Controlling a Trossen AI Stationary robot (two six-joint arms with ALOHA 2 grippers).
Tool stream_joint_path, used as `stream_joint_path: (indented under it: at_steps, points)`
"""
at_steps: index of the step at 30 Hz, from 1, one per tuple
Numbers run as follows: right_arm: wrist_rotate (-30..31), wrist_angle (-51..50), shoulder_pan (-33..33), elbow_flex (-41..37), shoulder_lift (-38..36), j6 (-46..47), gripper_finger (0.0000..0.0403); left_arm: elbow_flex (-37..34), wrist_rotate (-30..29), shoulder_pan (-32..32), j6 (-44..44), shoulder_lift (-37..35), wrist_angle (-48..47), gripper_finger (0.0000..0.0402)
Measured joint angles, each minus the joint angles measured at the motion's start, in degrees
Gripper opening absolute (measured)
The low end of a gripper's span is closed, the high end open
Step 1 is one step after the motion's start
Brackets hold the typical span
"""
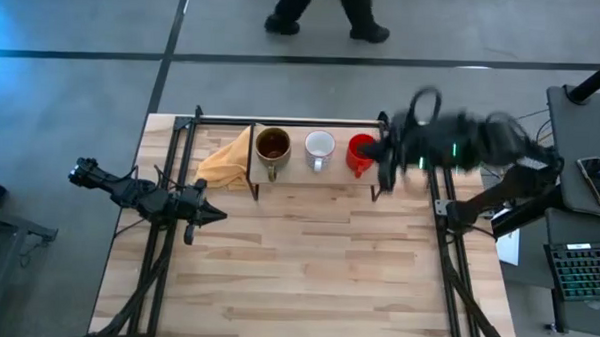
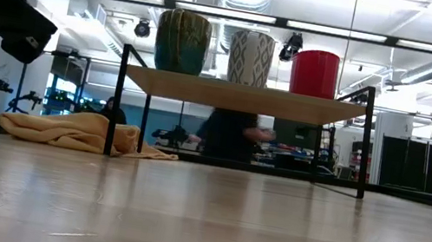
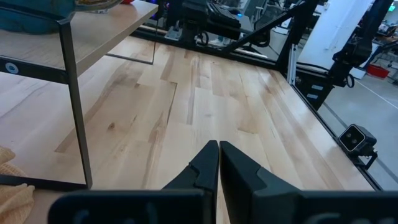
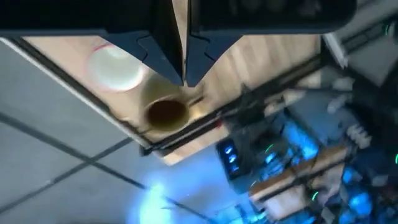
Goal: Stack small to large cups/mugs on shelf
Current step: Return to Home Position
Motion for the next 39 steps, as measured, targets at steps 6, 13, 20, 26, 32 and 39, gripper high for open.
stream_joint_path:
  at_steps: [6,13,20,26,32,39]
  points:
    - [16.3,-1.2,18.3,-4.8,-2.6,7.7,0.0011,0.0,0.0,0.0,0.0,0.0,0.0,0.0000]
    - [19.0,14.1,32.3,-10.9,-1.4,5.2,0.0011,0.0,0.0,0.0,0.0,0.0,0.0,0.0000]
    - [28.7,18.7,34.7,-26.0,-1.3,6.7,0.0011,0.0,0.0,0.0,0.0,0.0,0.0,0.0000]
    - [27.3,38.8,32.7,-46.6,-14.8,1.3,0.0011,0.0,0.0,0.0,0.0,0.0,0.0,0.0000]
    - [20.2,64.0,32.1,-66.3,-30.7,-10.8,0.0011,0.0,0.0,0.0,0.0,0.0,0.0,0.0000]
    - [21.7,67.0,31.8,-79.3,-42.5,-10.5,0.0011,0.0,0.0,0.0,0.0,0.0,0.0,0.0000]
